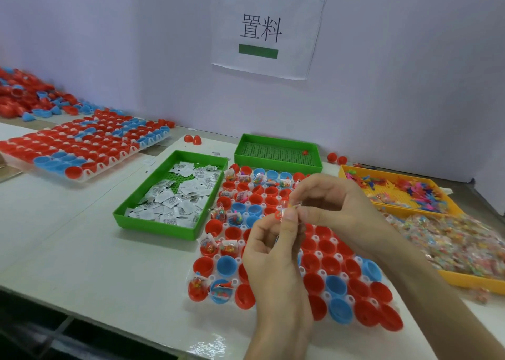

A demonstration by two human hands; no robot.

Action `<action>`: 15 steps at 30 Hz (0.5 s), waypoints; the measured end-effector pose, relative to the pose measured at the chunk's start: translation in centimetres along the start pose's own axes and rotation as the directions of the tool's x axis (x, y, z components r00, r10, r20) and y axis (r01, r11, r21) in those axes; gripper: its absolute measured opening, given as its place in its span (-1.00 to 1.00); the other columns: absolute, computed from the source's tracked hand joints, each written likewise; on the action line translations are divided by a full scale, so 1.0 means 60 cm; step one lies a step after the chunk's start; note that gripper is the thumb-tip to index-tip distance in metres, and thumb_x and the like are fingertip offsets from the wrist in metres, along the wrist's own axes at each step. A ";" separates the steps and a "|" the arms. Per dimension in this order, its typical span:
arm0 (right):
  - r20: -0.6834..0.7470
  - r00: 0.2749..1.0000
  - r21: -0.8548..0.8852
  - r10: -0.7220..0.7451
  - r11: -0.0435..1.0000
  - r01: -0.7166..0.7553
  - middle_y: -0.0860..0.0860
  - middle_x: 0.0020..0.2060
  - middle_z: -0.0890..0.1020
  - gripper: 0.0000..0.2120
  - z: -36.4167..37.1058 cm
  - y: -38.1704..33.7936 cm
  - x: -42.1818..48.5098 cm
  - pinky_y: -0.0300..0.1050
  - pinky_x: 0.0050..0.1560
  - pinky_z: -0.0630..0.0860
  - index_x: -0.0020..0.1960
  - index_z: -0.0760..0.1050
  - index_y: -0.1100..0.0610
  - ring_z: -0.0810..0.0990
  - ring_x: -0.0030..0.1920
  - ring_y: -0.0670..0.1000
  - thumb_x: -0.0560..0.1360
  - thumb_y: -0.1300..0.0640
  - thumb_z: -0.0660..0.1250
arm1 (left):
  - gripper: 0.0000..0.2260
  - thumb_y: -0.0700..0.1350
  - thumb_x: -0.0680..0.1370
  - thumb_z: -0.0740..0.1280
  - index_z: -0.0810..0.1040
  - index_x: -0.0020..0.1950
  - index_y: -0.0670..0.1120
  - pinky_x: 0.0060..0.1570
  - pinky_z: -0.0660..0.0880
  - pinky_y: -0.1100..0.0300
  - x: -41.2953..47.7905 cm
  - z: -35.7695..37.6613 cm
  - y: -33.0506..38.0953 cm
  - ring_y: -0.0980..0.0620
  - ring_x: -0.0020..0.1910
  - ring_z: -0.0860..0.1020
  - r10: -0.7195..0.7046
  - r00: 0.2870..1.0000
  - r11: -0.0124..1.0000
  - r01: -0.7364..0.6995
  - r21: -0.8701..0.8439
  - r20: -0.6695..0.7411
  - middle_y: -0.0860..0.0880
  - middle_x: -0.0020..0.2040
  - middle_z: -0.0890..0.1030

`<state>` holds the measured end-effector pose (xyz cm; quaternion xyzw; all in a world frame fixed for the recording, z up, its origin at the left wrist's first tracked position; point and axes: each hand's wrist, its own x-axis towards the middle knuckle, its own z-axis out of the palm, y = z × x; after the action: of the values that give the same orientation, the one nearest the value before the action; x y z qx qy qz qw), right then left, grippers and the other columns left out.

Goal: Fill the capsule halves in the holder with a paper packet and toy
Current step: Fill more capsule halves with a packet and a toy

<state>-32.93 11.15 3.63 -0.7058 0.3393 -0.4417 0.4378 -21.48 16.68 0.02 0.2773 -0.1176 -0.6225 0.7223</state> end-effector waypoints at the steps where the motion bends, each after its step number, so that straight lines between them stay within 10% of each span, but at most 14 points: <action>1: 0.020 1.000 -0.019 -0.001 1.000 0.001 0.05 -0.16 0.71 -0.82 0.002 -0.005 0.009 -0.24 -0.09 0.59 -0.04 0.65 0.10 0.69 -0.14 -0.04 0.40 0.29 0.51 | -0.67 -0.07 0.30 0.49 0.58 -0.04 -0.22 -0.17 0.61 0.29 0.001 0.000 0.003 0.08 -0.27 0.60 0.007 1.000 1.000 -0.007 -0.009 -0.017 -0.10 -0.25 0.61; 8: -0.122 0.991 -0.420 -0.060 0.908 0.003 -0.02 -0.25 0.71 -0.73 0.009 0.013 0.115 -0.25 -0.12 0.57 -0.08 0.60 0.03 0.67 -0.25 -0.09 0.39 0.34 0.54 | -0.68 -0.17 0.53 0.40 0.49 0.24 -0.22 -0.31 0.58 0.31 0.001 0.003 0.016 0.12 -0.38 0.59 -0.011 0.994 0.998 0.005 -0.059 -0.108 -0.03 -0.37 0.61; 15: -0.073 0.997 -0.683 0.011 0.728 -0.058 0.03 -0.25 0.69 -0.75 0.028 0.092 0.170 -0.16 -0.12 0.59 0.01 0.62 0.15 0.59 -0.31 -0.11 0.38 0.37 0.43 | -0.92 -0.28 0.62 0.26 0.50 -0.01 -0.12 -0.34 0.55 0.20 0.012 0.002 0.031 0.04 -0.43 0.57 0.002 0.996 0.999 -0.005 -0.034 -0.088 -0.08 -0.37 0.58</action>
<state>-27.99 0.73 1.53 -0.7966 0.5049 -0.2996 0.1440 -19.86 16.09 0.98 0.2919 -0.0758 -0.6103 0.7325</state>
